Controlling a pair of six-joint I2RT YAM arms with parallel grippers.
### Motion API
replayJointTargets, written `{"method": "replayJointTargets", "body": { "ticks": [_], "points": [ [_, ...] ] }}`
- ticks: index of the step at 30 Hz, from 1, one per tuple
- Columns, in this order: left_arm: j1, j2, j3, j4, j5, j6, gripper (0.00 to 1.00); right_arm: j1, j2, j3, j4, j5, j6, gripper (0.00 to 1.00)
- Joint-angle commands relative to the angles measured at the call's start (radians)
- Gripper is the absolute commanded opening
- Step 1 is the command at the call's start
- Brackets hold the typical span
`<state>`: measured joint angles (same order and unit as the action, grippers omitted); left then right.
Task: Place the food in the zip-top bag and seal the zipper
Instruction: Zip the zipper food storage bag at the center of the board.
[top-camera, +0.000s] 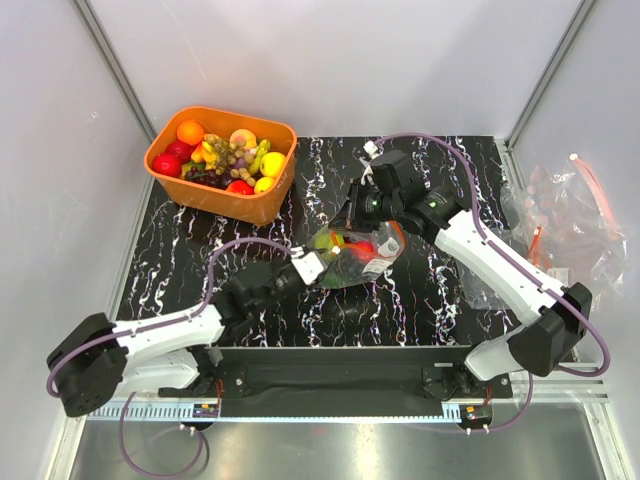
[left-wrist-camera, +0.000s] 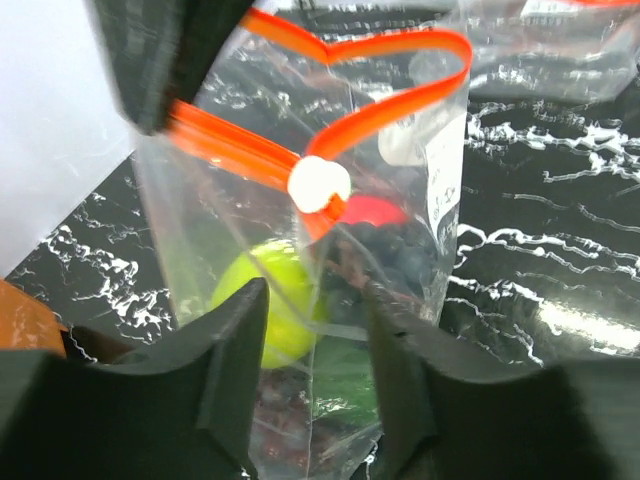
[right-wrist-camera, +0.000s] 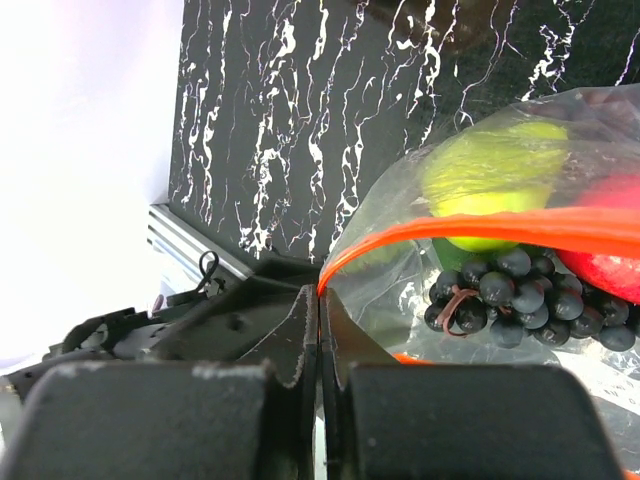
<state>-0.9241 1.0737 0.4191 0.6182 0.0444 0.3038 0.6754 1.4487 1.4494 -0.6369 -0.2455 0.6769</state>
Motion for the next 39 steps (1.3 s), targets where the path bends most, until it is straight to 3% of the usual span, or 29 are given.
{"method": "replayJointTargets", "body": {
  "ticks": [1, 2, 3, 4, 8, 9, 12, 16, 20, 25, 27, 34, 39],
  "points": [
    [-0.009, 0.051, 0.059, 0.095, -0.034, 0.021, 0.39, 0.006, 0.001, 0.055, 0.026, -0.005, -0.002, 0.0],
    [-0.01, 0.06, 0.07, 0.097, -0.04, 0.02, 0.29, 0.007, -0.002, 0.055, 0.028, -0.003, -0.002, 0.0],
    [-0.009, 0.066, 0.076, 0.095, -0.044, 0.017, 0.09, 0.007, -0.004, 0.055, 0.026, -0.003, 0.0, 0.0],
    [-0.009, 0.075, 0.081, 0.089, -0.076, 0.008, 0.0, 0.007, -0.004, 0.051, 0.023, -0.002, -0.003, 0.0],
    [-0.01, 0.06, 0.087, 0.069, -0.098, -0.002, 0.0, 0.006, -0.02, 0.04, 0.003, 0.009, -0.026, 0.04],
    [-0.009, 0.042, 0.081, 0.066, -0.098, -0.006, 0.0, 0.006, -0.022, 0.039, -0.006, 0.014, -0.04, 0.17],
    [-0.002, 0.003, 0.086, 0.026, -0.094, -0.046, 0.0, 0.006, -0.034, 0.054, -0.067, 0.069, -0.12, 0.42],
    [0.019, -0.035, 0.113, -0.103, -0.022, -0.107, 0.0, 0.006, -0.082, 0.051, -0.099, 0.083, -0.276, 0.46],
    [0.056, -0.09, 0.086, -0.107, 0.04, -0.175, 0.0, 0.006, -0.178, -0.006, -0.02, 0.037, -0.425, 0.52],
    [0.214, -0.152, 0.086, -0.133, 0.218, -0.331, 0.0, 0.006, -0.298, -0.112, 0.11, -0.053, -0.684, 0.57],
    [0.276, -0.162, 0.099, -0.162, 0.311, -0.367, 0.0, 0.006, -0.326, -0.15, 0.178, -0.133, -0.781, 0.64],
    [0.32, -0.189, 0.13, -0.253, 0.388, -0.365, 0.0, 0.007, -0.295, -0.193, 0.285, -0.336, -1.172, 0.61],
    [0.321, -0.201, 0.096, -0.195, 0.38, -0.385, 0.0, 0.012, -0.232, -0.163, 0.286, -0.457, -1.362, 0.59]
  ]
}}
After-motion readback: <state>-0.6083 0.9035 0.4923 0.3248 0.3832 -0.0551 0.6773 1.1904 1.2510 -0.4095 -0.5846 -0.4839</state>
